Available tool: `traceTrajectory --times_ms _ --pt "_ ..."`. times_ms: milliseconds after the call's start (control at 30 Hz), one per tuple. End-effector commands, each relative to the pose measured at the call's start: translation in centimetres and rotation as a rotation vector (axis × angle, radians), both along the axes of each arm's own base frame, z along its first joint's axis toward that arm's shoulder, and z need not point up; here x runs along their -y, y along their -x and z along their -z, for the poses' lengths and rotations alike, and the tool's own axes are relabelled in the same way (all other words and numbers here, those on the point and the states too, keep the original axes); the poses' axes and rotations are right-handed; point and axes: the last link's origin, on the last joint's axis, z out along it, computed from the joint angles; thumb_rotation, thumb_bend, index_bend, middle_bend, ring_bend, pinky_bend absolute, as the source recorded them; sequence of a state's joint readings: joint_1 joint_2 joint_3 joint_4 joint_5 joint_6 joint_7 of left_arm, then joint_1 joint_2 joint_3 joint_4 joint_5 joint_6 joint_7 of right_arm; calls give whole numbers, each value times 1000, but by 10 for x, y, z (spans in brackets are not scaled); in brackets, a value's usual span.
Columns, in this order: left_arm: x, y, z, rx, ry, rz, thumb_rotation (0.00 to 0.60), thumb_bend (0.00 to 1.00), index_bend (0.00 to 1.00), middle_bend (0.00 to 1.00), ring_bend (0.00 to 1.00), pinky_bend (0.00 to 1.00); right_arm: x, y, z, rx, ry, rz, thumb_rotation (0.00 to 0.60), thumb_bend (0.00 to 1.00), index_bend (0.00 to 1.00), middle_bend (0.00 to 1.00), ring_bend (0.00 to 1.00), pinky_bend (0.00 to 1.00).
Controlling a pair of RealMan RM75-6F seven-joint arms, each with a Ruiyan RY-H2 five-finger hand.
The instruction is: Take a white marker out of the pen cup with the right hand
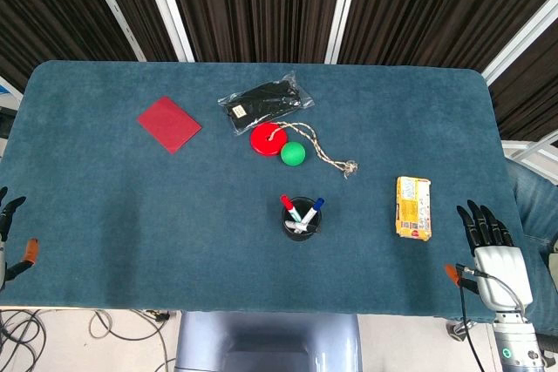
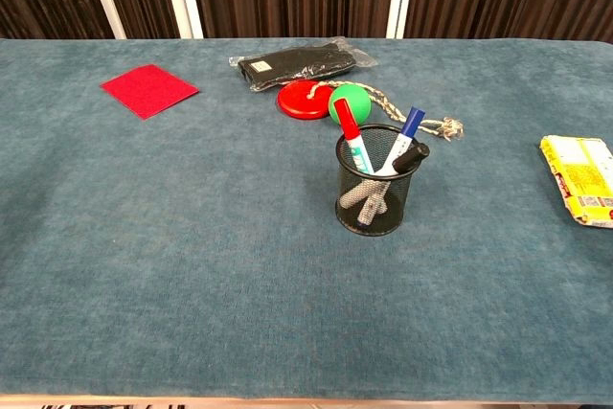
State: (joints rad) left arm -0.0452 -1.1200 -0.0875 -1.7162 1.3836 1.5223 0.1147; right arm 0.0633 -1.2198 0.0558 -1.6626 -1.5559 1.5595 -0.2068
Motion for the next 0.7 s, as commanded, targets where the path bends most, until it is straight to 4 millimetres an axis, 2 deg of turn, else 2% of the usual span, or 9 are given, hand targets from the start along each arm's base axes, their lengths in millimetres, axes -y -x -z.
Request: traceTrajectory --times_ms 33,100,233,700 --pt "0 0 0 6 3 3 600 402 149 0 0 16 0 0 0 0 -2 0 600 249 0 0 0 174" --pt "0 0 -1 7 6 13 600 416 149 0 0 16 0 0 0 2 -2 -1 600 249 0 0 0 174" --pt "0 -1 -1 3 11 37 600 528 149 0 0 16 -1 0 0 5 -4 -1 600 249 0 0 0 174" --pt "0 -1 -2 6 19 60 600 545 149 0 0 16 0 1 1 11 -15 7 600 249 0 0 0 174"
